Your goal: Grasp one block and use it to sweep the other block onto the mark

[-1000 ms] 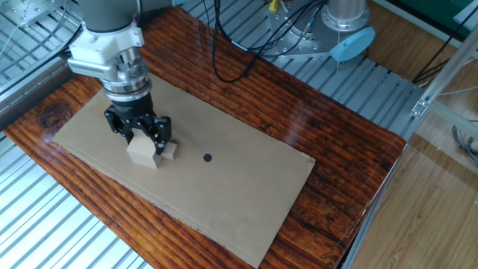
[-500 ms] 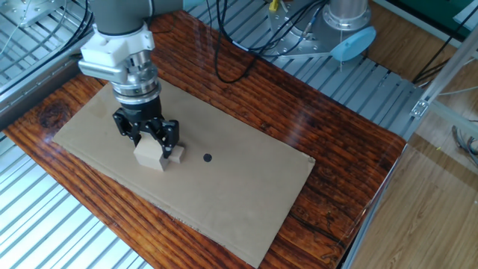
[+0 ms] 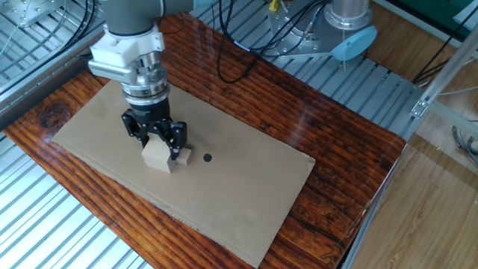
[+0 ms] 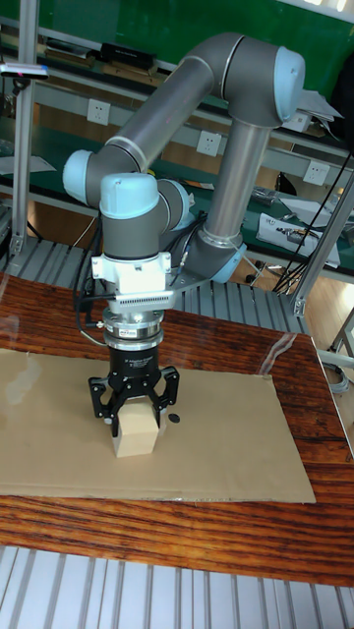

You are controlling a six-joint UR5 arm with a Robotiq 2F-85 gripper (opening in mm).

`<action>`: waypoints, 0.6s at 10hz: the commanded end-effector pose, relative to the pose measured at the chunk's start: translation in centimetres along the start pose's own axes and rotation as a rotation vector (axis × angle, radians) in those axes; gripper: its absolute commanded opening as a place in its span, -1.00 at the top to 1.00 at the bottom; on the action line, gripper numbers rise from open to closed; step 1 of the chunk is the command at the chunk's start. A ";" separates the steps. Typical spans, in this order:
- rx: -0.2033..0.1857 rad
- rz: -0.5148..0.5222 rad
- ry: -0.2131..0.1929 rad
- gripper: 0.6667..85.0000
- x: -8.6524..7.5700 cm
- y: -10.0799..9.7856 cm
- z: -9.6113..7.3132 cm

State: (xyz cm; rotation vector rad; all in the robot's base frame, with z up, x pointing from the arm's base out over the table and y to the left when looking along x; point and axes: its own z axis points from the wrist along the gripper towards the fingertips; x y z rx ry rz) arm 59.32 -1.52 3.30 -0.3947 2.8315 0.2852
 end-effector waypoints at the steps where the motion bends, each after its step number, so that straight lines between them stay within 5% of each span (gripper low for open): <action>1: -0.005 0.030 -0.012 -0.49 0.1 1.0 0.0; 6: -0.009 0.048 -0.022 -0.51 0.3 2.2 0.1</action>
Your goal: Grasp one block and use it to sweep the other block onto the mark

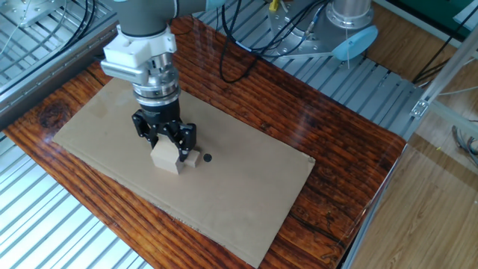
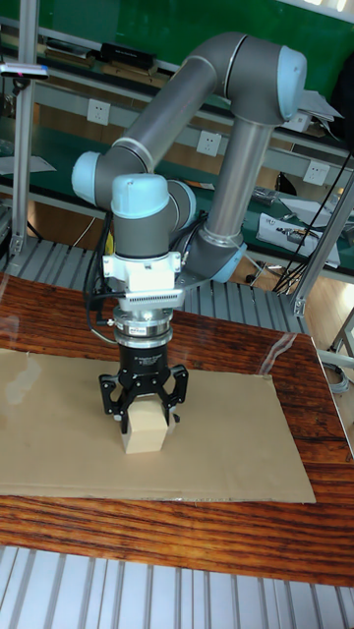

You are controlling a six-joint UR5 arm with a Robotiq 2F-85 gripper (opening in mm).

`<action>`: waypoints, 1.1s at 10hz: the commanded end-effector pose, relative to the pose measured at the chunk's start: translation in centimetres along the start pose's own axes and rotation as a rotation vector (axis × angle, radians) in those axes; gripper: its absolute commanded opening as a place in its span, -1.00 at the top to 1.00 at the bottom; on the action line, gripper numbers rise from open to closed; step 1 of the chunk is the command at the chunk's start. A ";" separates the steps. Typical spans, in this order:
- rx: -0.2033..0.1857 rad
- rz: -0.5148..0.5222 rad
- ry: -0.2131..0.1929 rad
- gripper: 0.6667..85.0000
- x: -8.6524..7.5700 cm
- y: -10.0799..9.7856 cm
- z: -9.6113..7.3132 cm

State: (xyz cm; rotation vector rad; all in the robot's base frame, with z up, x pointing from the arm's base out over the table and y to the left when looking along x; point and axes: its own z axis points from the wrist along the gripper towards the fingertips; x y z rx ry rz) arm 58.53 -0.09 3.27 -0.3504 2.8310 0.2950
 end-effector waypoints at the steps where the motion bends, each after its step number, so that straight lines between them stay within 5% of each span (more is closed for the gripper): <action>1: -0.009 0.012 -0.013 -0.52 0.0 0.9 -0.1; 8: -0.009 0.014 -0.013 -0.55 0.7 2.8 -0.2; 11: 0.011 -0.005 -0.004 -0.54 0.8 2.1 -0.1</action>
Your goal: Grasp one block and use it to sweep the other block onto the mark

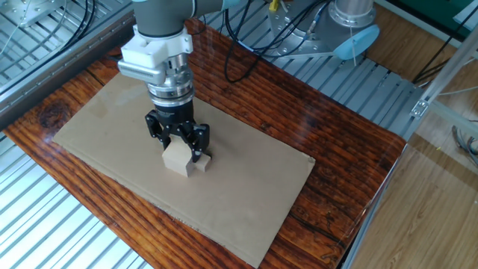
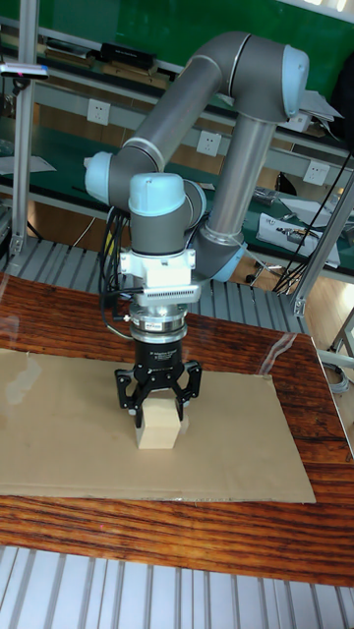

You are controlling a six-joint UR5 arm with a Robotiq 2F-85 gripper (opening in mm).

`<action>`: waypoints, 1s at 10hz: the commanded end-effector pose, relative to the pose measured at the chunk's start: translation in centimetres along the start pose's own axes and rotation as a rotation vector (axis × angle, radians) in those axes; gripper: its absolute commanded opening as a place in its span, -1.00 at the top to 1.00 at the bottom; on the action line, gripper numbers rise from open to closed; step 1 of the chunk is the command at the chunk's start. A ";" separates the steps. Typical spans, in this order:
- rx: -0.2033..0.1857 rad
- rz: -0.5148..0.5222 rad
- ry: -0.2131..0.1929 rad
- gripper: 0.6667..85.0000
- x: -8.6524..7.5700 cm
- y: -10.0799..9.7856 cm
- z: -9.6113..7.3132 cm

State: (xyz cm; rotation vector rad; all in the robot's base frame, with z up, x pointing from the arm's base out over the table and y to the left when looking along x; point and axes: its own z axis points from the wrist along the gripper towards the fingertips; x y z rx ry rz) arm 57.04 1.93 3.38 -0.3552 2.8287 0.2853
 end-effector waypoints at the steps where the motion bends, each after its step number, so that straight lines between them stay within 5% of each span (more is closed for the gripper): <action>1: 0.035 -0.041 0.005 -0.53 -0.1 -1.3 0.1; 8: 0.128 -0.172 0.037 -0.44 -1.5 -6.4 -0.8; 10: 0.146 -0.223 0.046 -0.62 -2.2 -8.2 -1.6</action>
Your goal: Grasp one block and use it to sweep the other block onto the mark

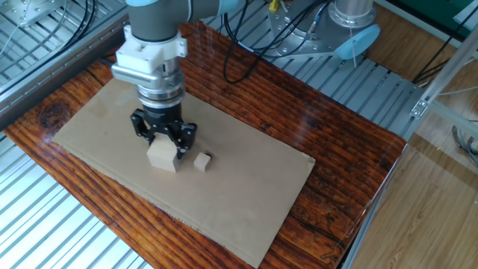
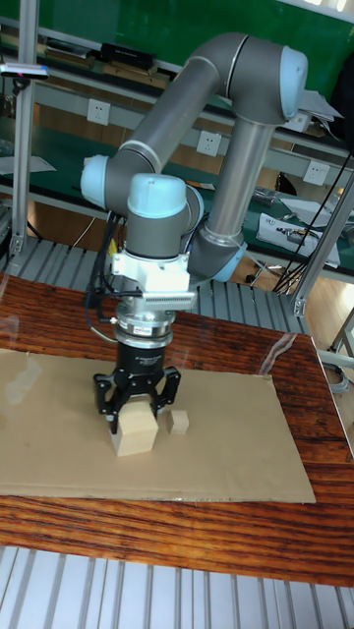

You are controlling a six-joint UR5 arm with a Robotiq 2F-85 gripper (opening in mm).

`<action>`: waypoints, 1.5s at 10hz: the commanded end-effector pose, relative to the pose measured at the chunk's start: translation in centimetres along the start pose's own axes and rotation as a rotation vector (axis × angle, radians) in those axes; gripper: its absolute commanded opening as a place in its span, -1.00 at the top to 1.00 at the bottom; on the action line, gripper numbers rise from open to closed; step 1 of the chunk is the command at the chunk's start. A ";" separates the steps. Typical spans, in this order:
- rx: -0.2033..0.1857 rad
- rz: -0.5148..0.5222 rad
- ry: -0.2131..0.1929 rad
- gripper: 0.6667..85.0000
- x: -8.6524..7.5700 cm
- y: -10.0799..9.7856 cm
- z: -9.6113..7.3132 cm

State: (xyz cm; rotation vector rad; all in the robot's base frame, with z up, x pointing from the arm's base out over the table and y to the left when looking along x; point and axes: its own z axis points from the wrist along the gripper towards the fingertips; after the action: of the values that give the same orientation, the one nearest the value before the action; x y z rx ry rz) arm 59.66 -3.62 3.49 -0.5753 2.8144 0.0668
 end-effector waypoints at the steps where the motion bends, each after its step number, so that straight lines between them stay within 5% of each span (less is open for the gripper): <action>1: 0.020 -0.071 -0.004 -1.00 -1.0 -3.0 -1.0; 5: -0.019 -0.072 0.032 -0.98 -2.1 -3.5 -3.6; 7: -0.037 -0.057 0.064 -0.46 -2.7 -3.6 -5.0; 9: -0.020 -0.037 0.078 0.44 -2.6 -4.1 -4.9; 10: -0.013 -0.021 0.072 0.64 -2.9 -4.3 -5.0; 12: -0.029 -0.003 0.057 0.70 -3.4 -3.9 -5.0; 14: 0.041 -0.017 0.066 0.75 -2.9 -6.1 -5.0; 15: 0.031 -0.018 0.067 0.79 -2.7 -6.3 -5.2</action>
State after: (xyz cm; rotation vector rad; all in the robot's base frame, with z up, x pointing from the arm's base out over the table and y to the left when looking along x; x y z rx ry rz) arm 62.89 -7.90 8.92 -0.6238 2.8735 0.0176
